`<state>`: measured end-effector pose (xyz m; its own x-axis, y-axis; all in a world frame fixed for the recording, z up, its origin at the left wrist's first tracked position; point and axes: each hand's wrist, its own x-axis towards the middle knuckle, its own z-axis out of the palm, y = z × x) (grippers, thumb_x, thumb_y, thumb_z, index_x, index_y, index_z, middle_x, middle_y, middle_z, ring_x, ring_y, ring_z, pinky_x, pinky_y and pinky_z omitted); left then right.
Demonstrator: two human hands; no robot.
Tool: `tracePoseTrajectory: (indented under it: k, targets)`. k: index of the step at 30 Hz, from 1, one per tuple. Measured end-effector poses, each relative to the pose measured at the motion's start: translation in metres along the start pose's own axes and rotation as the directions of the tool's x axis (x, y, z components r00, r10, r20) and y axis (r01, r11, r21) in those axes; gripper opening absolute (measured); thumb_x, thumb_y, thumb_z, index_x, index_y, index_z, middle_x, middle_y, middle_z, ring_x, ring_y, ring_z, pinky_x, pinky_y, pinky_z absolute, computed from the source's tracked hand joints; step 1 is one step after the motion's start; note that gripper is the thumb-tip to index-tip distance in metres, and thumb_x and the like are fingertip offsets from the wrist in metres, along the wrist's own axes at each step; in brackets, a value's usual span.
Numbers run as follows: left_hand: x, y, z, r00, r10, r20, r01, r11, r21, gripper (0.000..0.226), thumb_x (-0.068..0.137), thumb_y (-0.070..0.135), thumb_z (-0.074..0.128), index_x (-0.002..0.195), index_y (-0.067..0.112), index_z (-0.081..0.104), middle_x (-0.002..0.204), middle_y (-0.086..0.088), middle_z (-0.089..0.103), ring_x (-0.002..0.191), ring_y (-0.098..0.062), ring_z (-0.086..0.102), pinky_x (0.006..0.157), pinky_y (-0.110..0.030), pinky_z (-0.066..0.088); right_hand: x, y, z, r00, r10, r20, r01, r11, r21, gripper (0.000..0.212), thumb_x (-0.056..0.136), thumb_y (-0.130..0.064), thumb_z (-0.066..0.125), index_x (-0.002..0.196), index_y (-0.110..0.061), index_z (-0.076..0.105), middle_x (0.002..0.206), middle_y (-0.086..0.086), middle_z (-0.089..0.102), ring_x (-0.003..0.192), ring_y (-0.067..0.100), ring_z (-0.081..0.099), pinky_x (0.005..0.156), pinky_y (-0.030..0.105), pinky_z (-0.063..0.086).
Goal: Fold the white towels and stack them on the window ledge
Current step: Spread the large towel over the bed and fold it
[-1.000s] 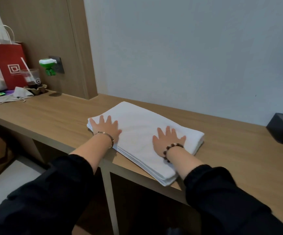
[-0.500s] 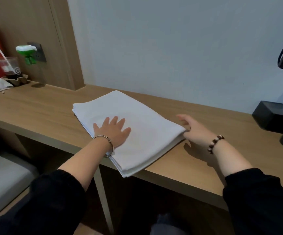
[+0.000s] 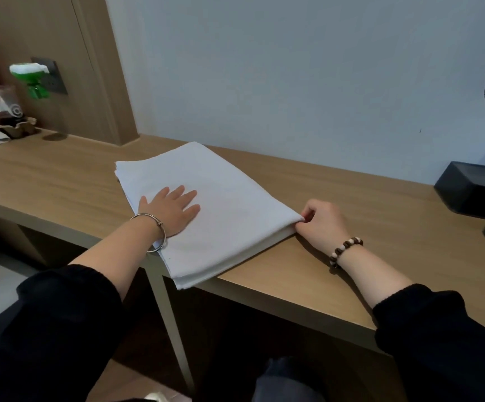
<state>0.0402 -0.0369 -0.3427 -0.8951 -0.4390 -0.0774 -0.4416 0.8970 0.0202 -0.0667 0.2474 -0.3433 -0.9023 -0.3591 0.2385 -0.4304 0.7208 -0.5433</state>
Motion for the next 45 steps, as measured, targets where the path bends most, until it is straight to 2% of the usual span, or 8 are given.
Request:
tracePoseTrajectory:
  k: [5, 13, 17, 20, 24, 29, 39, 45]
  targets:
    - [-0.003, -0.004, -0.001, 0.999, -0.036, 0.003, 0.036, 0.999, -0.013, 0.052, 0.099, 0.052, 0.015, 0.149, 0.042, 0.006, 0.159, 0.012, -0.001, 0.147, -0.020, 0.000, 0.114, -0.056, 0.006, -0.005, -0.005, -0.002, 0.996, -0.074, 0.048, 0.081, 0.981, -0.175, 0.014, 0.083, -0.016, 0.054, 0.072, -0.021, 0.047, 0.074, -0.006, 0.052, 0.074, 0.019, 0.051, 0.059, 0.030, 0.039]
    - [0.001, -0.010, -0.033, 0.987, -0.146, 0.071, 0.114, 0.937, 0.331, 0.047, 0.099, 0.042, 0.023, 0.146, 0.039, 0.018, 0.156, 0.001, 0.015, 0.144, -0.031, 0.009, 0.108, -0.065, 0.010, -0.034, -0.028, 0.010, 0.985, -0.136, 0.111, 0.117, 0.980, 0.160, 0.008, 0.082, -0.020, 0.066, 0.077, -0.018, 0.061, 0.079, -0.006, 0.061, 0.078, 0.013, 0.056, 0.068, 0.030, 0.048]
    - [-0.001, 0.047, -0.048, 0.990, 0.138, 0.033, -0.135, 0.988, -0.072, 0.056, 0.101, 0.044, 0.030, 0.151, 0.025, 0.015, 0.158, -0.005, 0.016, 0.144, -0.025, 0.017, 0.114, -0.041, 0.012, -0.041, -0.048, 0.022, 0.974, -0.181, 0.137, 0.159, 0.975, 0.157, 0.011, 0.081, -0.020, 0.065, 0.075, -0.018, 0.057, 0.075, -0.004, 0.060, 0.073, 0.015, 0.054, 0.061, 0.028, 0.042]
    - [-0.006, 0.084, -0.035, 0.963, 0.265, 0.054, -0.247, 0.943, -0.221, 0.054, 0.102, 0.041, 0.025, 0.151, 0.020, 0.016, 0.158, -0.011, 0.015, 0.141, -0.027, 0.024, 0.114, -0.039, 0.019, -0.044, -0.054, 0.025, 0.985, -0.121, 0.124, 0.114, 0.992, 0.057, 0.021, 0.080, -0.028, 0.061, 0.066, -0.020, 0.048, 0.068, -0.004, 0.056, 0.071, 0.021, 0.054, 0.062, 0.030, 0.040]
    - [-0.012, 0.083, -0.005, 0.989, 0.150, 0.011, -0.147, 0.979, -0.143, 0.056, 0.100, 0.051, 0.015, 0.151, 0.033, 0.003, 0.160, 0.006, -0.001, 0.147, -0.019, 0.005, 0.113, -0.056, 0.006, -0.044, -0.059, 0.023, 0.975, -0.101, 0.199, 0.133, 0.979, -0.153, 0.034, 0.088, -0.038, 0.050, 0.060, -0.021, 0.044, 0.062, -0.004, 0.050, 0.070, 0.022, 0.052, 0.079, 0.034, 0.041]
    - [-0.016, 0.084, 0.001, 0.992, 0.124, -0.039, -0.128, 0.980, -0.150, 0.060, 0.099, 0.052, 0.013, 0.152, 0.026, 0.001, 0.160, 0.009, 0.000, 0.147, -0.015, 0.001, 0.115, -0.053, 0.002, -0.044, -0.062, 0.020, 0.969, -0.100, 0.225, 0.133, 0.981, -0.138, 0.037, 0.090, -0.030, 0.049, 0.056, -0.019, 0.044, 0.057, -0.002, 0.047, 0.067, 0.024, 0.050, 0.070, 0.030, 0.035]
    - [-0.010, 0.074, 0.003, 0.996, 0.082, -0.020, -0.083, 0.992, -0.092, 0.059, 0.098, 0.053, 0.011, 0.152, 0.029, 0.004, 0.159, 0.011, -0.001, 0.147, -0.015, -0.001, 0.114, -0.056, 0.000, -0.054, -0.066, 0.020, 0.940, -0.292, 0.173, 0.340, 0.791, -0.509, 0.035, 0.095, -0.031, 0.033, 0.064, -0.019, 0.044, 0.071, -0.003, 0.056, 0.068, 0.022, 0.044, 0.079, 0.035, 0.030]
    - [-0.012, 0.073, 0.002, 0.996, 0.084, -0.010, -0.085, 0.995, -0.057, 0.060, 0.097, 0.057, 0.011, 0.151, 0.034, 0.002, 0.160, 0.010, -0.003, 0.147, -0.018, -0.002, 0.112, -0.059, 0.000, -0.045, -0.053, 0.005, 0.921, -0.204, 0.331, 0.270, 0.948, -0.168, 0.017, 0.094, -0.037, 0.050, 0.085, -0.023, 0.052, 0.078, -0.009, 0.052, 0.074, 0.014, 0.051, 0.060, 0.026, 0.035]
